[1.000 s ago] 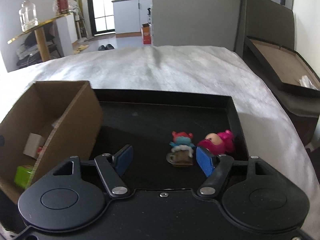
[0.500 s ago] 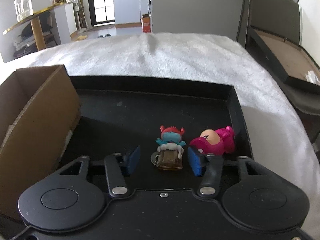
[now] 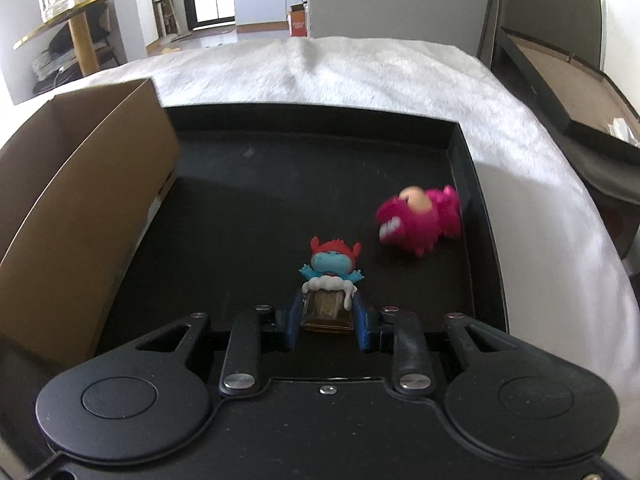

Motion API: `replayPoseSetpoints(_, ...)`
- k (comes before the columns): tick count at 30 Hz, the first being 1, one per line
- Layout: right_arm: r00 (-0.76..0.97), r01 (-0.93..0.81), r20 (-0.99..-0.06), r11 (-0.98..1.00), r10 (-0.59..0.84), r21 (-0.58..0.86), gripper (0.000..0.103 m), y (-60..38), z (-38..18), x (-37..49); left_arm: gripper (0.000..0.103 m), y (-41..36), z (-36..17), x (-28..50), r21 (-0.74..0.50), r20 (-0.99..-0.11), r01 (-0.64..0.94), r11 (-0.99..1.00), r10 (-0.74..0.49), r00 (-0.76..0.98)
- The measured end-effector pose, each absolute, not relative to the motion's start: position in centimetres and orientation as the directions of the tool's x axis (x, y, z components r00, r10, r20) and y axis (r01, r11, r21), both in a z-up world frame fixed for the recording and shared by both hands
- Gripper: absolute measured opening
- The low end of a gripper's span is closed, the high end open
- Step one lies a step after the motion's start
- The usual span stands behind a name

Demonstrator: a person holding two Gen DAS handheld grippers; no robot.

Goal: Organize rigid objects

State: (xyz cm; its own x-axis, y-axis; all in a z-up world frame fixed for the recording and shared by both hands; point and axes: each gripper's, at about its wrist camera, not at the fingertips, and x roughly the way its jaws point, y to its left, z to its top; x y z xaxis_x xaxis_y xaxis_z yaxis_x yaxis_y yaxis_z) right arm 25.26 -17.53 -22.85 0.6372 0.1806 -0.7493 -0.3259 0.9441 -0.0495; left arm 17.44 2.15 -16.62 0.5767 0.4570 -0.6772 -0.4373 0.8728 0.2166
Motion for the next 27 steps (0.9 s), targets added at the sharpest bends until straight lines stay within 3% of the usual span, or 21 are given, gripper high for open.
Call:
replayPoseSetpoints(9, 0.630, -0.326, -0.758, 0.943, 0.169, -0.061, 0.032, -17.3, -22.6, 25.5, 0.080, 2.1, -16.6, 17.3, 0.228, -0.673, -0.441, 0.868, 0.468, 0.573)
replayPoseSetpoints(11, 0.633, -0.318, -0.758, 0.946, 0.161, -0.065, 0.046, -17.2, -22.6, 25.8, 0.081, 2.3, -16.6, 17.3, 0.226, -0.673, -0.447, 0.866, 0.470, 0.571)
replayPoseSetpoints(13, 0.641, -0.308, -0.752, 0.949, 0.156, -0.066, 0.071, -17.1, -22.6, 25.9, 0.081, 2.3, -16.6, 17.4, 0.224, -0.674, -0.448, 0.865, 0.470, 0.570)
replayPoseSetpoints(15, 0.652, -0.305, -0.744, 0.949, 0.147, -0.079, 0.073, -16.9, -22.7, 26.1, 0.081, 2.4, -16.6, 17.4, 0.226, -0.674, -0.442, 0.868, 0.467, 0.572)
replayPoseSetpoints(18, 0.646, -0.299, -0.749, 0.951, 0.146, -0.073, 0.072, -16.7, -23.0, 26.7, 0.082, 2.4, -16.7, 17.4, 0.228, -0.675, -0.439, 0.869, 0.466, 0.572)
replayPoseSetpoints(19, 0.643, -0.298, -0.751, 0.953, 0.151, -0.064, 0.068, -16.8, -23.1, 26.8, 0.082, 2.5, -16.8, 17.4, 0.227, -0.676, -0.439, 0.869, 0.465, 0.572)
replayPoseSetpoints(20, 0.636, -0.302, -0.755, 0.952, 0.157, -0.057, 0.061, -16.7, -23.2, 26.8, 0.082, 2.5, -16.8, 17.3, 0.225, -0.677, -0.439, 0.870, 0.464, 0.572)
replayPoseSetpoints(21, 0.631, -0.309, -0.759, 0.949, 0.160, -0.057, 0.043, -16.6, -23.2, 26.8, 0.082, 2.5, -16.7, 17.3, 0.223, -0.678, -0.439, 0.870, 0.462, 0.572)
replayPoseSetpoints(22, 0.632, -0.310, -0.761, 0.948, 0.151, -0.070, 0.036, -16.5, -23.2, 26.7, 0.082, 2.6, -16.7, 17.3, 0.220, -0.678, -0.439, 0.871, 0.460, 0.573)
replayPoseSetpoints(27, 0.660, -0.330, -0.733, 0.940, 0.164, -0.087, 0.036, -16.1, -22.0, 25.9, 0.082, 2.6, -16.7, 17.1, 0.207, -0.684, -0.427, 0.880, 0.443, 0.580)
